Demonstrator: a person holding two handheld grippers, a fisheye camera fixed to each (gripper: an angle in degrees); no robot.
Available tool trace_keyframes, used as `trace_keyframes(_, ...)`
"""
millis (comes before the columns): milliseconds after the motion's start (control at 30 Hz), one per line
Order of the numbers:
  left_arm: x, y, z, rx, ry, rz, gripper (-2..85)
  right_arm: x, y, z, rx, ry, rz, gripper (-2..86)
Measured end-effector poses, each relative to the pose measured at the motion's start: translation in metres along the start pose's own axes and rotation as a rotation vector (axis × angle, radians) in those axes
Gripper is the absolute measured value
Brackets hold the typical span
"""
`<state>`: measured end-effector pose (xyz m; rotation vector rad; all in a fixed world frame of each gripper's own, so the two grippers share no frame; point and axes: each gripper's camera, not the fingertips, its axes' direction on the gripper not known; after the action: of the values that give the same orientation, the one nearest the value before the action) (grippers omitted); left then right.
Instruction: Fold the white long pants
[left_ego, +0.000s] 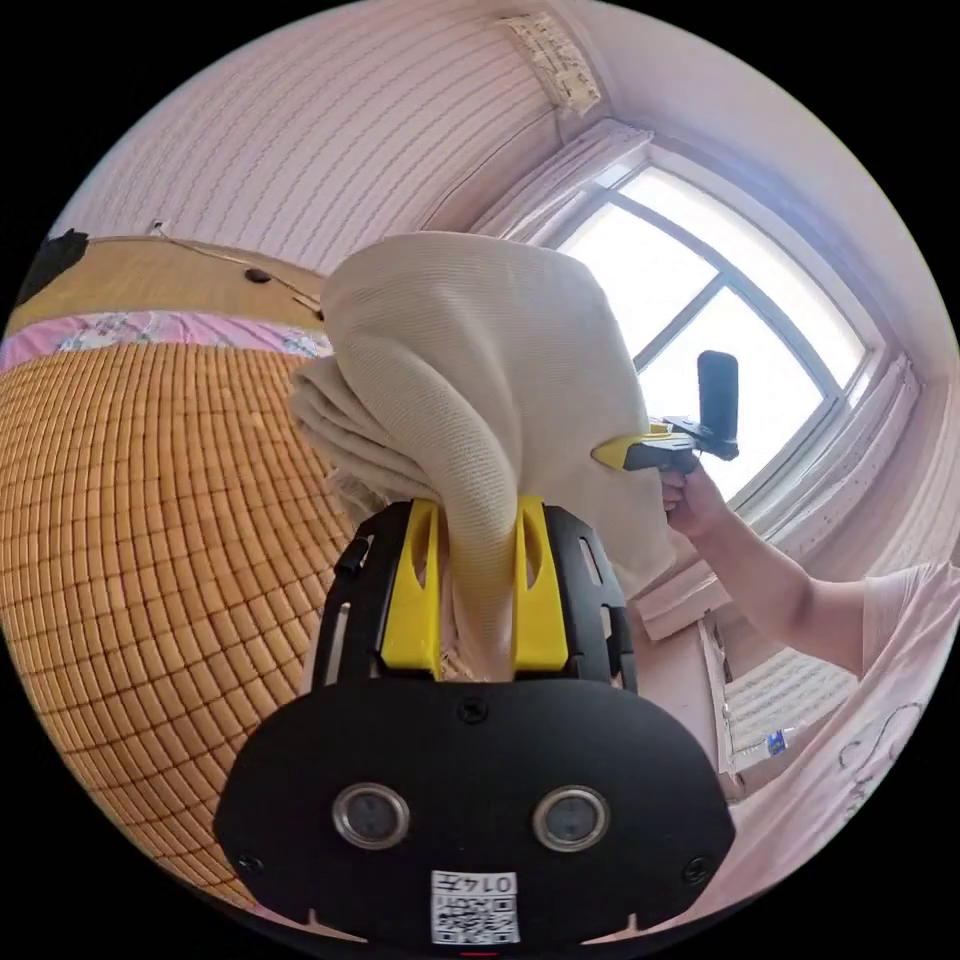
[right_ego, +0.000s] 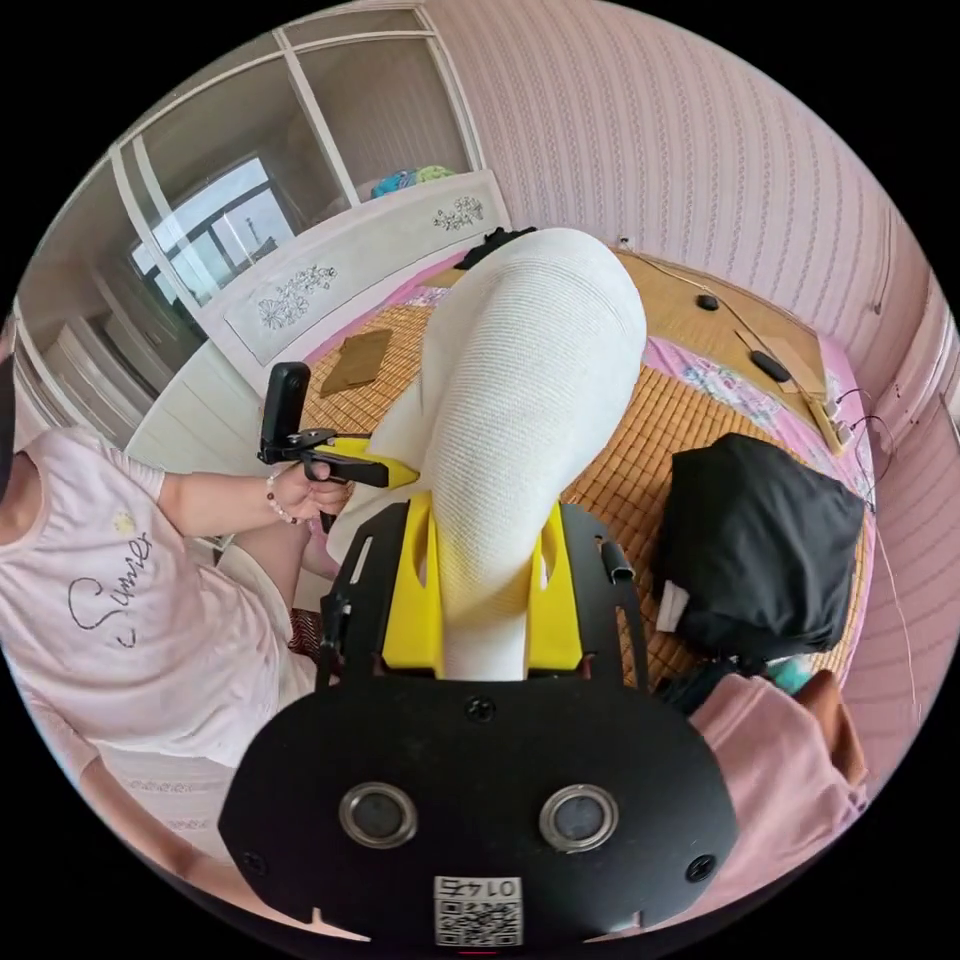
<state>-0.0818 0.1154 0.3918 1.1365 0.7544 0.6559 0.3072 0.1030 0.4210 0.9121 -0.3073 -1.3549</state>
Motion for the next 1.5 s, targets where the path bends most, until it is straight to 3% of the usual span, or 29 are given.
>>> trace_keyframes(167, 0.034, -0.109, 0.121, 0.041, -0.016, 0.002, 12.5, 0.116, -0.047, -0.036, -0.13, 0.221, 0.197, 16.9)
trace_keyframes(267, 0.02, -0.132, 0.218, -0.092, -0.136, -0.045, 13.2, 0.183, -0.043, 0.002, -0.212, 0.424, 0.421, 15.6)
trace_keyframes(333, 0.004, -0.128, 0.275, -0.215, -0.251, -0.083, 13.7, 0.208, -0.026, 0.044, -0.207, 0.406, 0.537, 8.4)
trace_keyframes(433, 0.004, -0.128, 0.271, -0.096, -0.207, -0.081, 13.8, 0.226, -0.005, 0.121, -0.278, 0.329, 0.572, 0.6)
trace_keyframes(567, 0.015, -0.135, 0.256, -0.19, -0.206, 0.03, 13.2, 0.224, -0.011, 0.15, -0.279, 0.329, 0.551, -0.7)
trace_keyframes(667, 0.017, -0.121, 0.207, -0.171, -0.175, 0.079, 8.3, 0.201, -0.019, 0.151, -0.258, 0.426, 0.502, -0.9)
trace_keyframes(767, 0.01, -0.083, 0.135, -0.21, -0.255, 0.188, 4.2, 0.158, -0.036, 0.147, -0.279, 0.648, 0.446, -0.9)
trace_keyframes(867, -0.005, -0.018, 0.042, -0.237, -0.373, 0.215, 3.1, 0.099, -0.053, 0.166, -0.292, 0.667, 0.27, -0.8)
trace_keyframes(1067, -0.038, 0.138, -0.175, -0.196, -0.629, -0.028, 4.4, -0.027, -0.074, 0.274, -0.228, 0.354, -0.086, 2.9)
trace_keyframes(1233, -0.062, 0.253, -0.354, 0.016, -0.888, -0.333, 6.2, -0.126, -0.101, 0.402, -0.14, 0.165, -0.253, 7.8)
trace_keyframes(1367, -0.087, 0.301, -0.432, 0.115, -0.988, -0.45, 6.2, -0.212, -0.141, 0.527, -0.235, -0.075, -0.341, 7.9)
trace_keyframes(1500, -0.139, 0.317, -0.485, 0.137, -1.052, -0.519, 6.0, -0.296, -0.19, 0.617, -0.325, -0.08, -0.556, 8.8)
